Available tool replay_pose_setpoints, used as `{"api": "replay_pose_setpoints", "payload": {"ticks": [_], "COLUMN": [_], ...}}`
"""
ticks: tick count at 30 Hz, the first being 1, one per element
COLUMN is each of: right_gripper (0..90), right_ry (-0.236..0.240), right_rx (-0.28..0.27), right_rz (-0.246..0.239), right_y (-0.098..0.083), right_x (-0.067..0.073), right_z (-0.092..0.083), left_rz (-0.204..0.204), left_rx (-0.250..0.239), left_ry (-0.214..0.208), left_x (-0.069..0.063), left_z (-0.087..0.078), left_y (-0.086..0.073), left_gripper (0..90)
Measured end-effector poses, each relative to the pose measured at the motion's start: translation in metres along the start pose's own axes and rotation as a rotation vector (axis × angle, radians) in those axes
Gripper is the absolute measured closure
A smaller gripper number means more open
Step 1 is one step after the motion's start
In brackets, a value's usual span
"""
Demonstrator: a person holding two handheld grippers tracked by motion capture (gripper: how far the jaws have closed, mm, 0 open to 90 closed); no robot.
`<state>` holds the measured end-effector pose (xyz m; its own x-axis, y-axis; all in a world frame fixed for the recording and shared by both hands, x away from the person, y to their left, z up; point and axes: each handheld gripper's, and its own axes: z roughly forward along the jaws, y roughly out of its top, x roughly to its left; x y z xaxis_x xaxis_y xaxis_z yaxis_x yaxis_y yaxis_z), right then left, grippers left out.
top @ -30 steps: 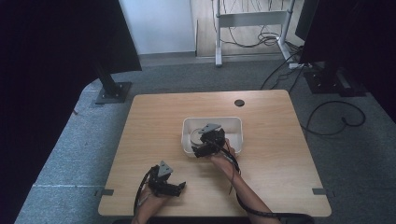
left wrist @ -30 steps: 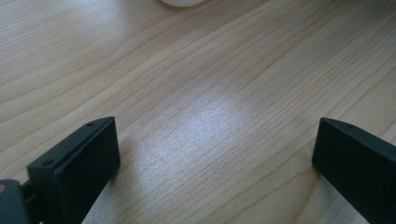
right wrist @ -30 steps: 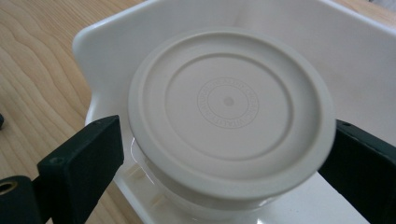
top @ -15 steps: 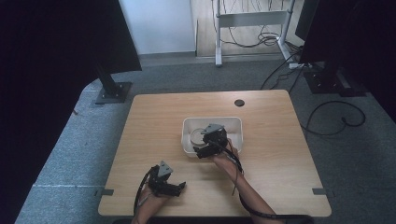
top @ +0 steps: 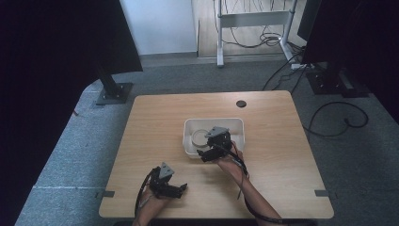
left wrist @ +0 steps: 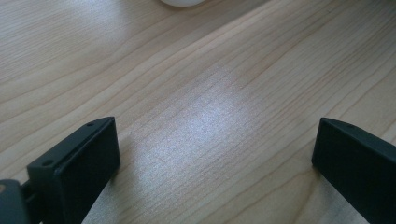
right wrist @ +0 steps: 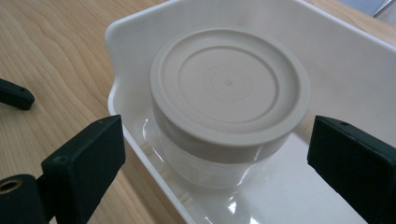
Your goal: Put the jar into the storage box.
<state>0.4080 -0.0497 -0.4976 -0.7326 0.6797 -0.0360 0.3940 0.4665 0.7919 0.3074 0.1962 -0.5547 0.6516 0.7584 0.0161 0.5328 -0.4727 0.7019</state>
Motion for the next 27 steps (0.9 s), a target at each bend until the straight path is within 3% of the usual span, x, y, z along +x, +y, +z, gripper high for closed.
{"api": "replay_pose_setpoints", "payload": {"ticks": [27], "right_gripper": [4.0], "right_ry": [-0.015], "right_rx": [-0.009], "right_rz": [-0.012], "right_y": [-0.016], "right_x": [-0.005], "right_z": [-0.020], "left_rz": [-0.002], "left_rx": [-0.003], "left_ry": [0.001], "left_x": [0.000], "left_z": [0.000], "left_y": [0.000], "left_gripper": [0.7]}}
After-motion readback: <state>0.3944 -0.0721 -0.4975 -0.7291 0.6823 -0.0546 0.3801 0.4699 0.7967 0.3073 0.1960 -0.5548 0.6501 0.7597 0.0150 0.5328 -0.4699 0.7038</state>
